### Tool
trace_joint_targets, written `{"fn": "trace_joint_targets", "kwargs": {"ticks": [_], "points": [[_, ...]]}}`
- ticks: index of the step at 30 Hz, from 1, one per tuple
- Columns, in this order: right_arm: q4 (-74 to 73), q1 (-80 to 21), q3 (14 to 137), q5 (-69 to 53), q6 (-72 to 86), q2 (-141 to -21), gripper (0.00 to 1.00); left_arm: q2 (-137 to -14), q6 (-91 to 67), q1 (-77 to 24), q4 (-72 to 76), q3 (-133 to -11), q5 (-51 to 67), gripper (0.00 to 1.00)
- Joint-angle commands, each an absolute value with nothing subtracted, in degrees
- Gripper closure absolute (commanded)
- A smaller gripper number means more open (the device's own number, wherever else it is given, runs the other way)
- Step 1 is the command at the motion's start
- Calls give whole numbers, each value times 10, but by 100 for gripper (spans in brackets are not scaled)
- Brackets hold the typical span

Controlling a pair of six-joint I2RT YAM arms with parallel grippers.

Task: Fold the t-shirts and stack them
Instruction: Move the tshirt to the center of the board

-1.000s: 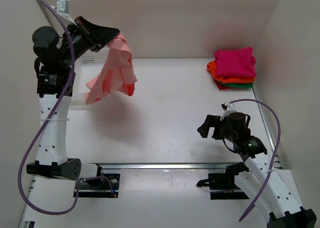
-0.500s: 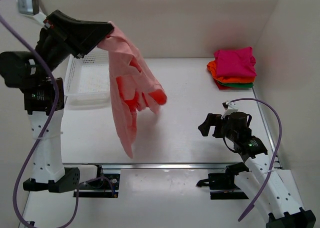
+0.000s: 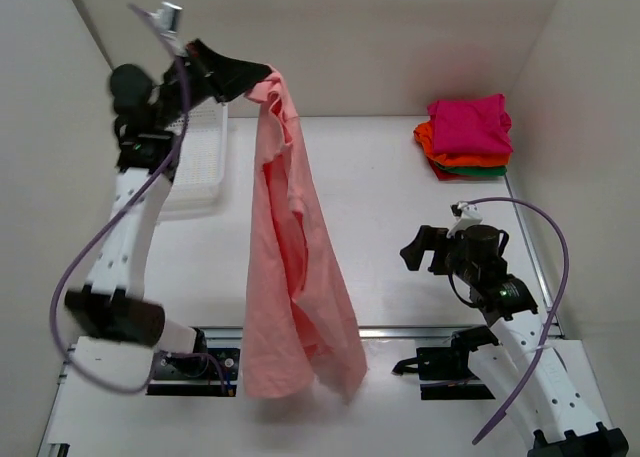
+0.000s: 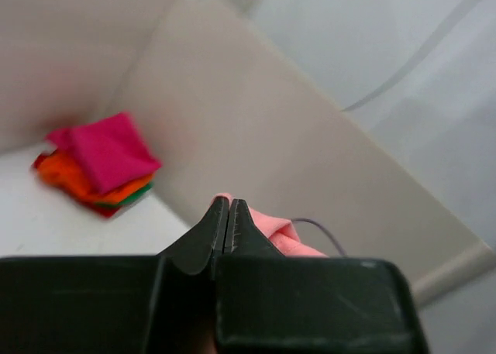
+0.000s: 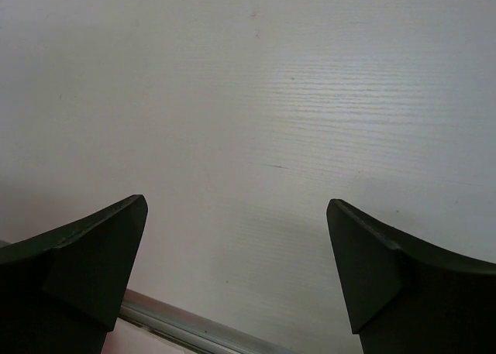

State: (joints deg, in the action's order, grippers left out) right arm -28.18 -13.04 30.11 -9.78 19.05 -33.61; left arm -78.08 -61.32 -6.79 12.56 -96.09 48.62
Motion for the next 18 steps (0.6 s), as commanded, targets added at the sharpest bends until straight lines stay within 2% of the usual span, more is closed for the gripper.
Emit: {"fn": "trace_joint_targets", "kwargs": {"ticks": [1,3,5,7,8,9,10,14,18], "points": [[-262,-131,306,-91,185,-345,1,-922,-485,-83,41,-942,410,100],[-252,-141,314,-89,191,-358,1,-997,-441,-100,-18,-992,375,100],[-248,-156,316,-70,196,-375,1,-1110,-365,-123,-145,-1135,312,100],[-242,-176,324,-55,203,-397,0,-1197,-308,-141,-206,-1263,228,100],[-239,-186,329,-48,207,-409,1,-1250,-295,-141,-243,-1333,182,71],[-239,-191,333,-39,207,-413,1,-1272,-294,-146,-255,-1362,168,49],[-233,-194,337,-41,209,-425,1,-1305,-300,-148,-260,-1395,163,1],[-221,-237,355,-42,225,-453,0,-1326,-292,-132,-291,-1405,174,1],[-208,-326,344,-11,257,-489,1,-1167,-250,-130,-233,-1145,171,2]]}}
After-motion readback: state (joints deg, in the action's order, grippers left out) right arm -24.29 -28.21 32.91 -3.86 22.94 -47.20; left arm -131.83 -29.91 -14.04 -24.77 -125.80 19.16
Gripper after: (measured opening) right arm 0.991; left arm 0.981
